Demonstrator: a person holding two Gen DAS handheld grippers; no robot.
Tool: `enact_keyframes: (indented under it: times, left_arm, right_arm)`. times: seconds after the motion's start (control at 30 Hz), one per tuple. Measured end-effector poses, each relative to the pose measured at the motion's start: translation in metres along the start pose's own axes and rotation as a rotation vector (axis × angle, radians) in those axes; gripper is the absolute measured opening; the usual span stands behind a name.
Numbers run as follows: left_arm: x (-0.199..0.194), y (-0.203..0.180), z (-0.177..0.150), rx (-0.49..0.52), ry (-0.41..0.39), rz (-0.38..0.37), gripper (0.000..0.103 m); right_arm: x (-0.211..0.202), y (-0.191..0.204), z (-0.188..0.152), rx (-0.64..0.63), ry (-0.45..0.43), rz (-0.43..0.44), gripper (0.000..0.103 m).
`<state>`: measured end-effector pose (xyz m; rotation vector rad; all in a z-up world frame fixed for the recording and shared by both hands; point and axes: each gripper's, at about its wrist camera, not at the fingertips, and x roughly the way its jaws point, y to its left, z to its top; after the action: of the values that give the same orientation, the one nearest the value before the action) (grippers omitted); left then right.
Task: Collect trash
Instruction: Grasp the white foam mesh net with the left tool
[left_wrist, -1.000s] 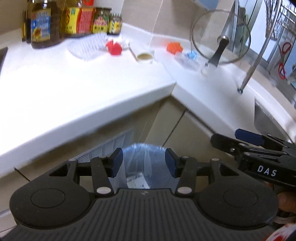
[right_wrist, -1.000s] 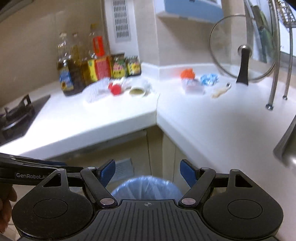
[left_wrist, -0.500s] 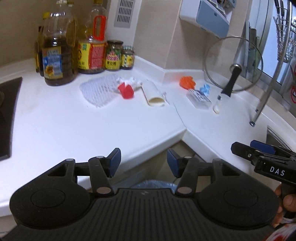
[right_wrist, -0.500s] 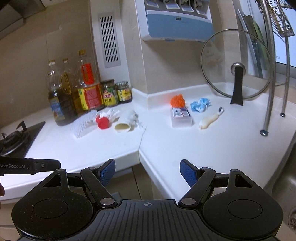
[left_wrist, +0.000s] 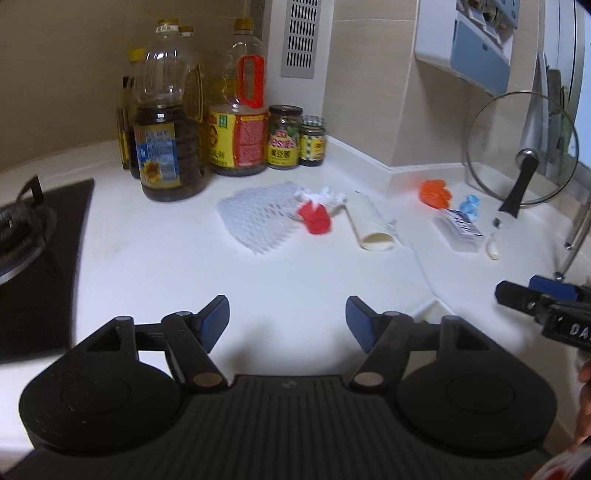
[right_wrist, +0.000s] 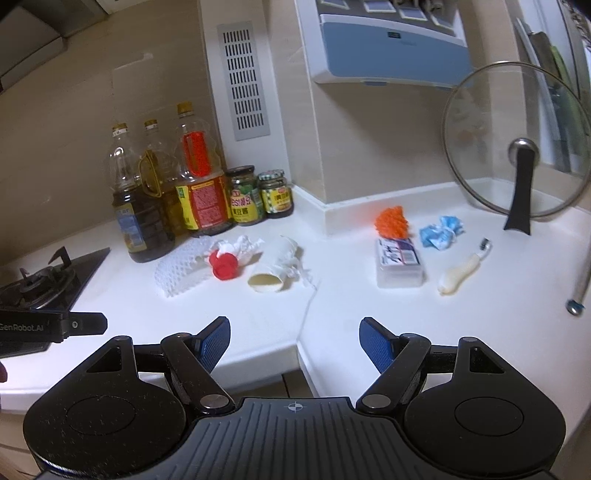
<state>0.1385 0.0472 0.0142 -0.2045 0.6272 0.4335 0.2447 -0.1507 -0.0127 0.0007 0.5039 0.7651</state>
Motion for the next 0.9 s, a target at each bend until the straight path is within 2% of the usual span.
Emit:
enact_keyframes:
  times: [0.2, 0.47, 0.63, 0.7, 0.8, 0.87, 0.9]
  left_arm:
    - [0.043, 0.018, 0.030, 0.149, -0.009, 0.010, 0.072]
    - [0.126, 0.036, 0.066, 0.358, 0.012, -0.054, 0.072]
    - [0.170, 0.046, 0.076, 0.414, 0.033, -0.115, 0.071]
    - [0.183, 0.049, 0.078, 0.426, 0.047, -0.132, 0.067]
    - [0.196, 0.055, 0.078, 0.431, 0.075, -0.163, 0.053]
    - [0.201, 0.059, 0.078, 0.427, 0.094, -0.175, 0.034]
    - [0.203, 0.062, 0.078, 0.415, 0.100, -0.180, 0.030]
  right_arm:
    - [0.034, 0.012, 0.015, 0.006, -0.001, -0.032, 0.077]
    - [0.087, 0.021, 0.034, 0.050, 0.020, -0.129, 0.077]
    - [0.117, 0.026, 0.042, 0.068, 0.038, -0.171, 0.077]
    - [0.127, 0.028, 0.044, 0.070, 0.044, -0.185, 0.077]
    - [0.141, 0.030, 0.046, 0.076, 0.056, -0.200, 0.077]
    - [0.148, 0.032, 0.046, 0.076, 0.064, -0.206, 0.077]
    - [0.152, 0.033, 0.046, 0.075, 0.068, -0.208, 0.077]
